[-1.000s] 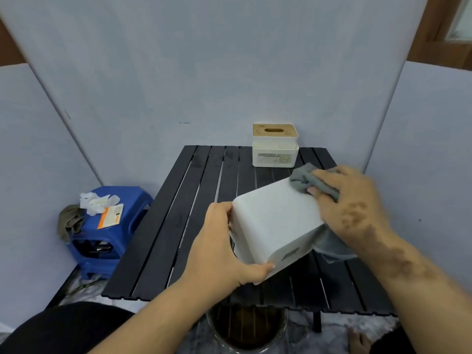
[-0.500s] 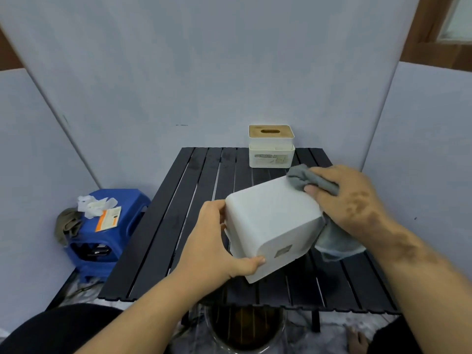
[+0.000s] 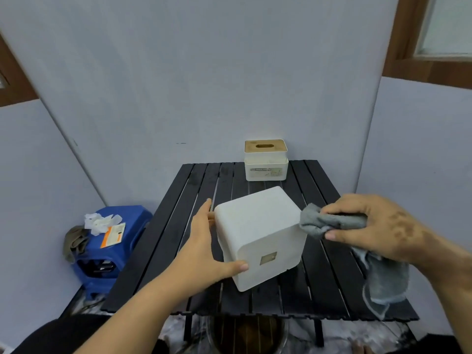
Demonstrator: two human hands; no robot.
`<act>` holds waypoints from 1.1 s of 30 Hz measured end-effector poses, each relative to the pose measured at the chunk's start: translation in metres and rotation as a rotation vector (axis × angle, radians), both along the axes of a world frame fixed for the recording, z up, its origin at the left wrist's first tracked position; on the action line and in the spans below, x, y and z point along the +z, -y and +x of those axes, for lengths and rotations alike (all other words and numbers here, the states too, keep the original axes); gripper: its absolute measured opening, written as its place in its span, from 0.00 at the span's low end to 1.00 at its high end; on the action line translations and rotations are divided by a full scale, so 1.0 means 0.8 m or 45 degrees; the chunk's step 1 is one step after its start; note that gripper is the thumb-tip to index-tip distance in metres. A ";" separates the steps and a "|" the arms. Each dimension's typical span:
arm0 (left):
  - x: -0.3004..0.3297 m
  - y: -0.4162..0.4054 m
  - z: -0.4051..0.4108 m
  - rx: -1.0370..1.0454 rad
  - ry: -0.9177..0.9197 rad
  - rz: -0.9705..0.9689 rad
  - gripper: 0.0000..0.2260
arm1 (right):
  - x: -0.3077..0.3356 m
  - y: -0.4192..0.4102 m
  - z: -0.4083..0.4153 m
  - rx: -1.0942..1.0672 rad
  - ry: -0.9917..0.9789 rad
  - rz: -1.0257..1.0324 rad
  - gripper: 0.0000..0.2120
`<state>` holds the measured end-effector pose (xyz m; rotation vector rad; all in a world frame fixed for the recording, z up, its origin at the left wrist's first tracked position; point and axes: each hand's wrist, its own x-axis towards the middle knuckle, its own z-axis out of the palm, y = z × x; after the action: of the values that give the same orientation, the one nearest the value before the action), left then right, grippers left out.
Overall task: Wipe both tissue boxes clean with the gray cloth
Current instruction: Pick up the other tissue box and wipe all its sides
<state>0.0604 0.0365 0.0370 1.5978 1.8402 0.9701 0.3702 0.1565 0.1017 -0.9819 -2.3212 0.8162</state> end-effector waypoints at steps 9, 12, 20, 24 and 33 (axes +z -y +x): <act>0.095 -0.057 0.078 -0.274 -0.885 0.035 0.52 | 0.011 0.000 0.041 -0.107 0.067 -0.051 0.17; 0.104 -0.093 0.103 -0.390 -1.082 -0.010 0.49 | 0.009 -0.001 0.034 -0.078 0.070 -0.089 0.13; 0.110 -0.124 0.113 -0.374 -1.109 -0.074 0.40 | -0.019 -0.016 0.015 -0.086 0.118 -0.098 0.09; 0.127 -0.102 0.098 -0.321 -0.953 0.011 0.45 | -0.018 -0.018 0.017 -0.110 0.094 -0.098 0.09; 0.099 -0.040 0.023 -0.281 -0.540 0.141 0.48 | 0.008 0.001 0.030 -0.117 -0.036 -0.073 0.12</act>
<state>0.0785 0.0686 0.1159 2.1546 1.8411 0.6820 0.3940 0.1554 0.1079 -1.0860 -2.2223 0.8579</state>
